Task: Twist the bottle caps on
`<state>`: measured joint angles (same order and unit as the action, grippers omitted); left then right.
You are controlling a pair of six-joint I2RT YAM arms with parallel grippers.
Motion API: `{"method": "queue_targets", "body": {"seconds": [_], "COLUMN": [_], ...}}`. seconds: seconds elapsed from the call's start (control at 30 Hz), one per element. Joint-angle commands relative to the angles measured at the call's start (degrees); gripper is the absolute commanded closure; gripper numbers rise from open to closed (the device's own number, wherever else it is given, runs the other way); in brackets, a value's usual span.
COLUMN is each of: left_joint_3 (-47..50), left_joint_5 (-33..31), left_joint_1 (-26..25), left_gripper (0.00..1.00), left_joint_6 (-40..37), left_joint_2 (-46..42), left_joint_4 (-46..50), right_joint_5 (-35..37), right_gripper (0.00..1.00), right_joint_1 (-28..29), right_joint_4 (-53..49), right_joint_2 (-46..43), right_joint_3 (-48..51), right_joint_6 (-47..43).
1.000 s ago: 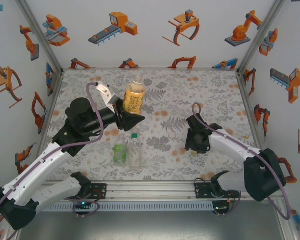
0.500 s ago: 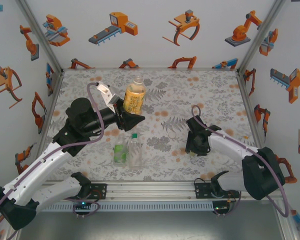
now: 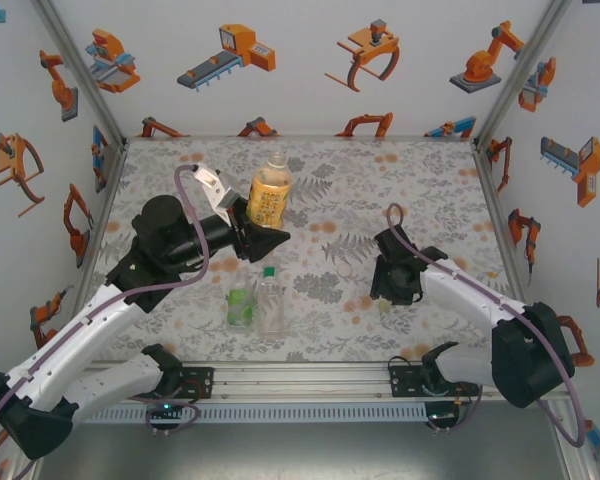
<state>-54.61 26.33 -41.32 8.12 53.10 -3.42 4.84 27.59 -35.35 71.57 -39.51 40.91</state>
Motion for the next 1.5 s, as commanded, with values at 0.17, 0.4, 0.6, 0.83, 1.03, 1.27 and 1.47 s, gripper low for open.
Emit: {"method": "queue_targets", "body": {"seconds": [0.17,0.4,0.6,0.83,1.03,1.27,1.47], "left_joint_3": [0.0,-0.1,-0.1,-0.2,-0.1,-0.1,0.1], "left_joint_5": [-0.3,-0.3,-0.3,-0.3,-0.4,-0.6,-0.5], "left_joint_1": [-0.1,-0.1,-0.1,-0.1,0.0,0.0,0.0], "left_gripper": [1.0,1.0,1.0,1.0,1.0,1.0,1.0], "left_joint_6": [0.8,0.7,0.7,0.7,0.7,0.6,0.8], "left_joint_2": [0.0,0.1,0.2,0.2,0.0,-0.2,-0.1], "left_joint_4": [-1.9,-1.9,-2.0,-2.0,-1.9,-1.7,-1.9], "right_joint_5": [-1.3,-1.3,-1.2,-1.4,-1.5,-1.7,-2.4], "right_gripper": [0.52,0.52,0.52,0.52,0.52,0.53,0.57], "right_joint_1": [-0.3,-0.3,-0.3,-0.3,-0.3,-0.3,-0.3], "right_joint_4": [-0.2,0.5,1.2,2.3,2.5,0.5,0.2], "right_joint_2": [1.2,1.6,2.2,2.8,2.9,0.9,0.4], "right_joint_3": [0.0,0.8,1.5,2.3,2.4,0.2,-0.9], "right_joint_6": [0.7,0.7,0.8,0.9,0.9,0.8,1.1]}}
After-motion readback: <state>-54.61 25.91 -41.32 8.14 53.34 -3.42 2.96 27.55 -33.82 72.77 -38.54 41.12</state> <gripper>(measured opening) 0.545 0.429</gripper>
